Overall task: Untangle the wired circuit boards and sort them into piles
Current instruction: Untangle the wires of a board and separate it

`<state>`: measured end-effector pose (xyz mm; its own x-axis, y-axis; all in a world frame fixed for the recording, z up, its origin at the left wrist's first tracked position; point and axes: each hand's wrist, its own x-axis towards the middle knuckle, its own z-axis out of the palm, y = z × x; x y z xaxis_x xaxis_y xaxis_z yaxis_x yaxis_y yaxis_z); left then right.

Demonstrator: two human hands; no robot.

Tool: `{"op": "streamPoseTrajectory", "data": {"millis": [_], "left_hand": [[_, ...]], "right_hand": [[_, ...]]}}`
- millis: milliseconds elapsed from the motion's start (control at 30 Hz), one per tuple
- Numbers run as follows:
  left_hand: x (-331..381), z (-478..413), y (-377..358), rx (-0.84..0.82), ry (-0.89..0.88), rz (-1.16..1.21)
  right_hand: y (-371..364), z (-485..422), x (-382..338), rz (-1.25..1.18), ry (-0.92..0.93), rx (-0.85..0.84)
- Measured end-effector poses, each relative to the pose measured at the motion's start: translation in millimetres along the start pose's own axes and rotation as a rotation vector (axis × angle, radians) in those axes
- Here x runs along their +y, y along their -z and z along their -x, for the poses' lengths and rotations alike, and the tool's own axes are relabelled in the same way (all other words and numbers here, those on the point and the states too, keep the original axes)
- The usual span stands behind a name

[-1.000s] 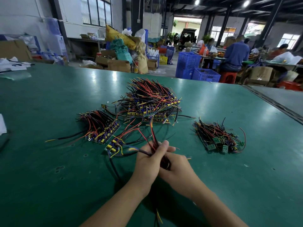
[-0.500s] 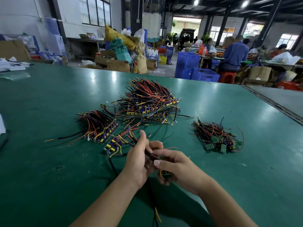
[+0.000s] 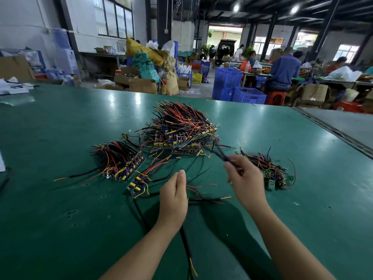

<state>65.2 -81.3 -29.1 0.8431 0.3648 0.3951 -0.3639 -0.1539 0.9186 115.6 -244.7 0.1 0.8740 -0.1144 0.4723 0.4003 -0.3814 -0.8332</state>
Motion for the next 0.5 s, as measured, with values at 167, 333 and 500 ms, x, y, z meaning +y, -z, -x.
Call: {"op": "streamPoseTrajectory", "data": {"millis": [167,333,500], "left_hand": [[-1.5,-0.9,0.3,0.014,0.059,-0.002],[-4.2,-1.2,-0.2,-0.092,0.025,-0.061],[-4.5,-2.4,5.3,-0.079,0.051,-0.118]], "right_hand": [[29.3,-48.4,18.4,0.551,0.164,0.181],[57.7,-70.0,47.4,1.014,0.119,0.059],[64.1,-64.1,62.0,1.189,0.062,-0.134]]}}
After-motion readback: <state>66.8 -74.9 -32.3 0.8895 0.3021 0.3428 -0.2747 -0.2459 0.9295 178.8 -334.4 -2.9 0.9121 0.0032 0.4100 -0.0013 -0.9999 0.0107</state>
